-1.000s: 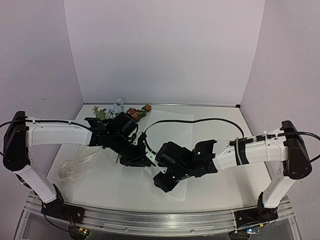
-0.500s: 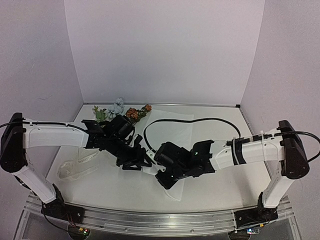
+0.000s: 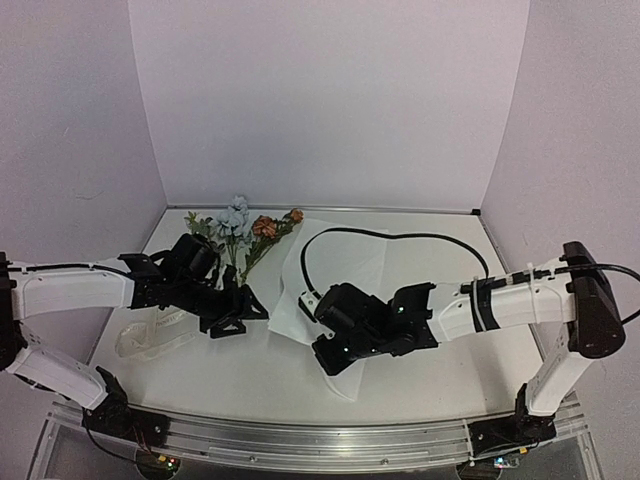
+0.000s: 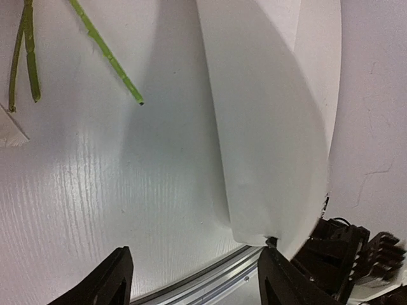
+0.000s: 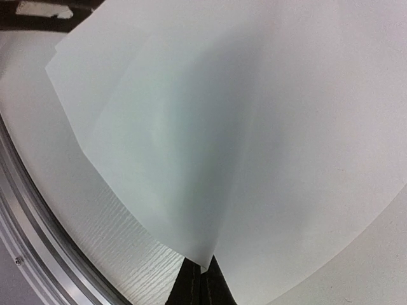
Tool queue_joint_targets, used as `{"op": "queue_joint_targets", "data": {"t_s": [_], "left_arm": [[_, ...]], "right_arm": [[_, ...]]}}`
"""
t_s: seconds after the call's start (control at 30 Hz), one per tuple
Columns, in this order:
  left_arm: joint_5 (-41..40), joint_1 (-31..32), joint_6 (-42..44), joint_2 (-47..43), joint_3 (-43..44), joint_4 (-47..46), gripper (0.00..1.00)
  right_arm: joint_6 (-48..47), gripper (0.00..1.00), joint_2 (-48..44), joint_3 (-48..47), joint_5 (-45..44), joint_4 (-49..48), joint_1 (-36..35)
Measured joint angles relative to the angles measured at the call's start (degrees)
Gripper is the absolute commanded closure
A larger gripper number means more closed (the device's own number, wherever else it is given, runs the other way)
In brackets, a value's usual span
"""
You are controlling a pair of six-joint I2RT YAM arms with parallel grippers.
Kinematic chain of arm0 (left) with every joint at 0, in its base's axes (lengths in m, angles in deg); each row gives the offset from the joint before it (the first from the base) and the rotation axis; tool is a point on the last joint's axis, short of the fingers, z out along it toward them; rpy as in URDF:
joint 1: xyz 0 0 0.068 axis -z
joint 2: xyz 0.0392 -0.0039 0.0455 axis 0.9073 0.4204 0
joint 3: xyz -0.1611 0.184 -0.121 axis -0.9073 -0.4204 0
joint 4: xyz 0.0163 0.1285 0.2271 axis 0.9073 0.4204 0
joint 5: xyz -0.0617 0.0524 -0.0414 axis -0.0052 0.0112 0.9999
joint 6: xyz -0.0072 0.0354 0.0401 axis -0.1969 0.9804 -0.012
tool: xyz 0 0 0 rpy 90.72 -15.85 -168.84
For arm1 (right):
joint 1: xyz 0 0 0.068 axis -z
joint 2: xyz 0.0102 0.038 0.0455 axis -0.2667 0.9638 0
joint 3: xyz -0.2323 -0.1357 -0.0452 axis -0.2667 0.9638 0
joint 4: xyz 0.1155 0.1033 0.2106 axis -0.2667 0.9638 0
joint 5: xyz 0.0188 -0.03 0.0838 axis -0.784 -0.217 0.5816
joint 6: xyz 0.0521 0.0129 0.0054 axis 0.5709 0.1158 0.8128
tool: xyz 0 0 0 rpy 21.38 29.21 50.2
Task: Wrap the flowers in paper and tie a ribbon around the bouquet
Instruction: Pass from the left arm to the right, then unfold the folded wrapping paper at the center of the board.
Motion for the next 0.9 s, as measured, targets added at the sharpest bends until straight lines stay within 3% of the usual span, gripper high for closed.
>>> {"op": "queue_joint_targets", "data": {"t_s": [0.27,0.43,0.7,0.9], "left_arm": [[6.63,-2.58,-4.81,-0.87,-8.45,-12.30,0.40],[8.58,-2.60,-5.82,-1.29,-8.50,-18.75,0.43],[10.83,-2.65,-5.58,0.63,-7.95,-23.96,0.57],[12.71,-2.67,-5.62,3.73,-7.91,-27.16,0.63]], "right_arm": [[8.21,1.00,-1.75,6.19,2.94,-8.08,3.47],[13.76,0.98,-2.03,10.27,7.30,-13.83,6.61],[20.71,0.98,-2.03,13.42,12.84,-21.48,9.39],[24.72,0.99,-1.97,13.93,16.01,-26.47,10.06]]}}
